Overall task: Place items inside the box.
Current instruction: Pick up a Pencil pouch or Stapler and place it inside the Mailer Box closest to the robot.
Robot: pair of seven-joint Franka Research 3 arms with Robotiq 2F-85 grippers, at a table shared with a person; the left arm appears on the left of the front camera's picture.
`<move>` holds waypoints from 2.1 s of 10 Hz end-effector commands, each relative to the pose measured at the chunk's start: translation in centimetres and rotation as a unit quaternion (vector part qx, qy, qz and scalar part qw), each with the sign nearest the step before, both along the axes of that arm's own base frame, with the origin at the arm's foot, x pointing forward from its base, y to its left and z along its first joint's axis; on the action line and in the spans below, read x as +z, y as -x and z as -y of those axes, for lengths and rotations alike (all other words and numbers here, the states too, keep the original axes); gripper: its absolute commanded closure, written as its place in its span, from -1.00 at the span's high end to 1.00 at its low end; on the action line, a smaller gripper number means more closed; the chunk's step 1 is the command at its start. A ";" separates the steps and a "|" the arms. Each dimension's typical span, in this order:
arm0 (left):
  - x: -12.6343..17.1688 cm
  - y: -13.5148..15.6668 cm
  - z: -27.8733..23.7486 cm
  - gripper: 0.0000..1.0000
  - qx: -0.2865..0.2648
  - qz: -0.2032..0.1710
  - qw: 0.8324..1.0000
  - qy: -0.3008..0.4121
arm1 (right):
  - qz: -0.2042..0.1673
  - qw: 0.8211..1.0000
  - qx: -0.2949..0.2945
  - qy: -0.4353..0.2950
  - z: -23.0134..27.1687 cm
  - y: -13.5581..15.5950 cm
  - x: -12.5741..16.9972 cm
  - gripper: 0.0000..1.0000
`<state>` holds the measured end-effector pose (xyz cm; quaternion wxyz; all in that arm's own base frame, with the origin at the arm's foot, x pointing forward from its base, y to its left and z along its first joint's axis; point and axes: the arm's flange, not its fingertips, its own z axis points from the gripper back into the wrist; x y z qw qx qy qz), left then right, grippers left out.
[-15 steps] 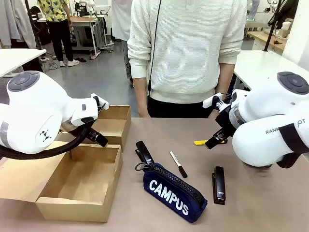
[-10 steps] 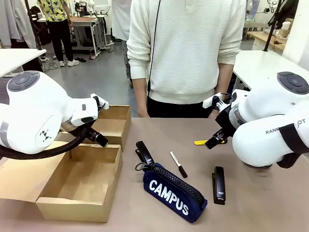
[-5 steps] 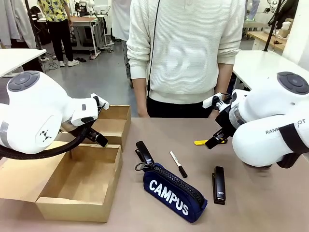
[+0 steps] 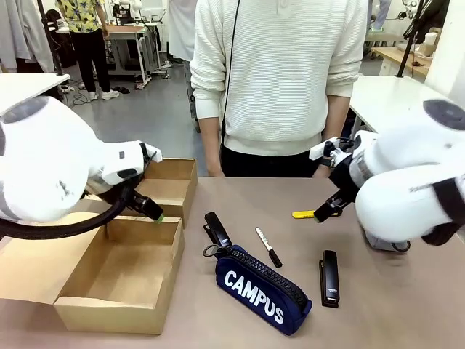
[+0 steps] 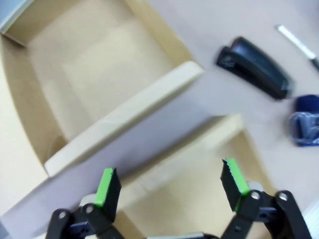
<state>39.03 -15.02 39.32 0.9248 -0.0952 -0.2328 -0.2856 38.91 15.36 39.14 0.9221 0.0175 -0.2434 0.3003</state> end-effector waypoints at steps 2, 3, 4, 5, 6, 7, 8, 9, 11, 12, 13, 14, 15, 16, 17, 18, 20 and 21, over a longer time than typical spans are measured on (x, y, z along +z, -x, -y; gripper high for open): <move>8.6 3.7 -8.7 1.00 0.059 -0.062 0.974 0.209 | -0.116 0.977 -0.067 -0.165 7.2 4.5 9.7 1.00; 9.5 4.9 -10.9 1.00 0.044 -0.064 0.968 0.240 | -0.149 0.963 -0.051 -0.219 10.7 5.9 11.1 1.00; 10.2 6.3 -13.9 1.00 0.034 -0.066 0.955 0.285 | -0.163 0.938 -0.055 -0.299 15.6 6.6 12.1 1.00; 9.9 7.8 -18.7 1.00 0.027 -0.066 0.938 0.340 | -0.172 0.891 -0.099 -0.409 22.6 7.2 12.5 1.00; 8.5 9.1 -24.0 1.00 0.051 -0.065 0.907 0.412 | -0.161 0.841 -0.137 -0.497 29.1 7.9 12.2 1.00; 6.4 10.7 -29.1 1.00 0.097 -0.048 0.866 0.488 | -0.140 0.782 -0.172 -0.582 34.7 8.9 11.4 1.00; 3.9 13.0 -33.6 1.00 0.175 -0.004 0.812 0.557 | -0.104 0.753 -0.202 -0.618 38.6 10.0 10.3 1.00; 1.6 15.5 -34.5 1.00 0.232 0.033 0.759 0.608 | -0.068 0.729 -0.236 -0.638 41.1 11.1 9.0 1.00; -1.3 17.0 -35.1 1.00 0.299 0.041 0.724 0.620 | 0.010 0.750 -0.234 -0.619 41.3 12.2 7.1 1.00; -1.6 16.4 -34.4 1.00 0.314 0.055 0.738 0.594 | -0.090 0.735 -0.257 -0.621 44.2 14.2 8.5 1.00; 1.4 16.5 -42.7 1.00 0.294 0.019 0.739 0.606 | -0.090 0.735 -0.257 -0.621 44.2 14.2 8.5 1.00; 1.4 16.5 -42.7 1.00 0.294 0.019 0.739 0.606 | -0.090 0.735 -0.257 -0.621 44.2 14.2 8.5 1.00; 1.4 16.5 -42.7 1.00 0.294 0.019 0.739 0.606 | -0.090 0.735 -0.257 -0.621 44.2 14.2 8.5 1.00; 1.4 16.5 -42.7 1.00 0.294 0.019 0.739 0.606 | -0.090 0.735 -0.257 -0.621 44.2 14.2 8.5 1.00; 1.4 16.5 -42.7 1.00 0.294 0.019 0.739 0.606 | -0.090 0.735 -0.257 -0.621 44.2 14.2 8.5 1.00; 1.4 16.5 -42.7 1.00 0.294 0.019 0.739 0.606 | -0.096 0.730 -0.262 -0.624 43.8 14.0 8.1 1.00; 1.4 16.5 -42.7 1.00 0.294 0.019 0.739 0.606 | -0.117 0.802 -0.212 -0.546 36.1 10.8 8.1 1.00; 1.4 16.5 -42.7 1.00 0.294 0.019 0.739 0.606 | -0.126 0.831 -0.194 -0.506 33.1 9.6 7.9 1.00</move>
